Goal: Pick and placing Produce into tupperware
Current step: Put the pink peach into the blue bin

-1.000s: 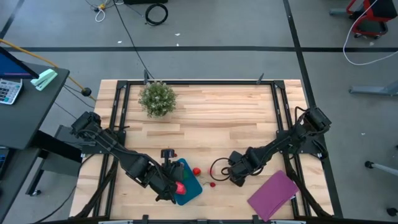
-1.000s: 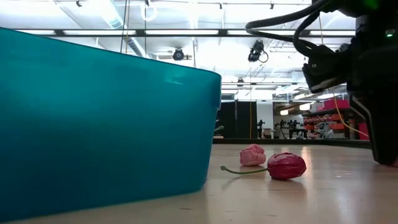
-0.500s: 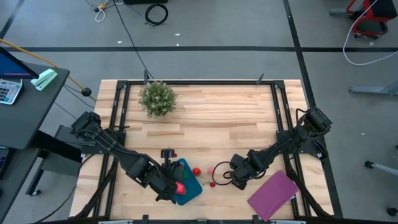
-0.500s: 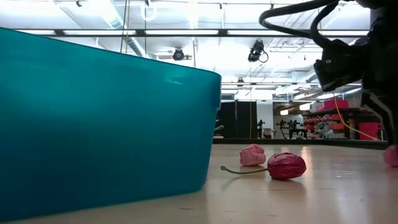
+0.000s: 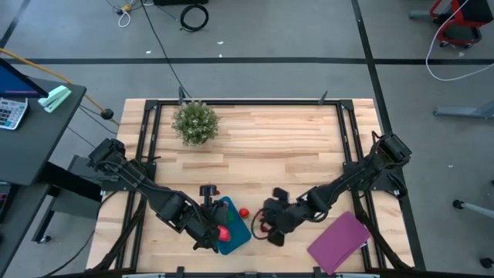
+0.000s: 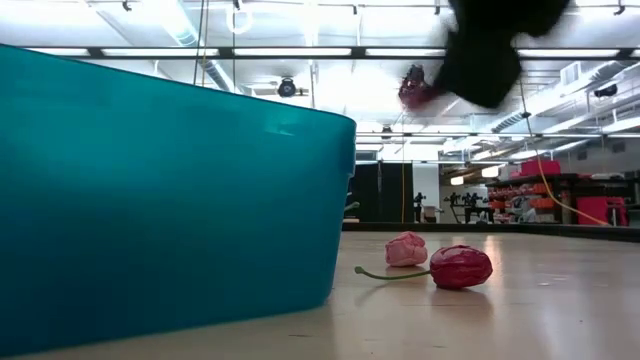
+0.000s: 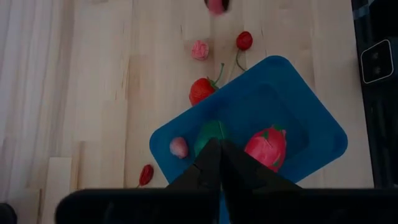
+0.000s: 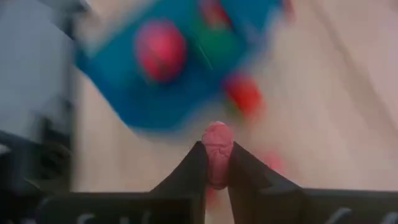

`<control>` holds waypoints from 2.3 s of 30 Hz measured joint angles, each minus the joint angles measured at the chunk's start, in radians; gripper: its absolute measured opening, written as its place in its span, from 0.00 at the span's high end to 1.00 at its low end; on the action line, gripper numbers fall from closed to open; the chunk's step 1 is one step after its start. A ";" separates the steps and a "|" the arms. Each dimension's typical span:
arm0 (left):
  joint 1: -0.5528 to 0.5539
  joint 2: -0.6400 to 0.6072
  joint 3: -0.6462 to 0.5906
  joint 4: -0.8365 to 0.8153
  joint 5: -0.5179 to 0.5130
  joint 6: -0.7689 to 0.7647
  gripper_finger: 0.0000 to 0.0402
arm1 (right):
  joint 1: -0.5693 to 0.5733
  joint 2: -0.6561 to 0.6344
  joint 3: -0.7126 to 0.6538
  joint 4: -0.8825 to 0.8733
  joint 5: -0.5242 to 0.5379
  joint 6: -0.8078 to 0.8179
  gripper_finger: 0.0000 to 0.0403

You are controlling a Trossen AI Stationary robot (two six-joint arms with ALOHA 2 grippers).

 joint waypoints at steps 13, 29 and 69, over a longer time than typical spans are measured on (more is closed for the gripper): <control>0.000 -0.005 0.268 -0.267 -0.216 -0.025 0.98 | -0.082 0.072 0.039 0.416 -0.051 -0.238 0.90; 0.017 -0.016 0.563 -0.454 -0.295 0.019 0.96 | -0.128 0.405 0.393 0.173 -0.257 -0.384 0.82; 0.000 -0.016 0.560 -0.525 -0.293 -0.028 0.96 | -0.078 0.294 0.425 -0.444 -0.047 -0.269 0.52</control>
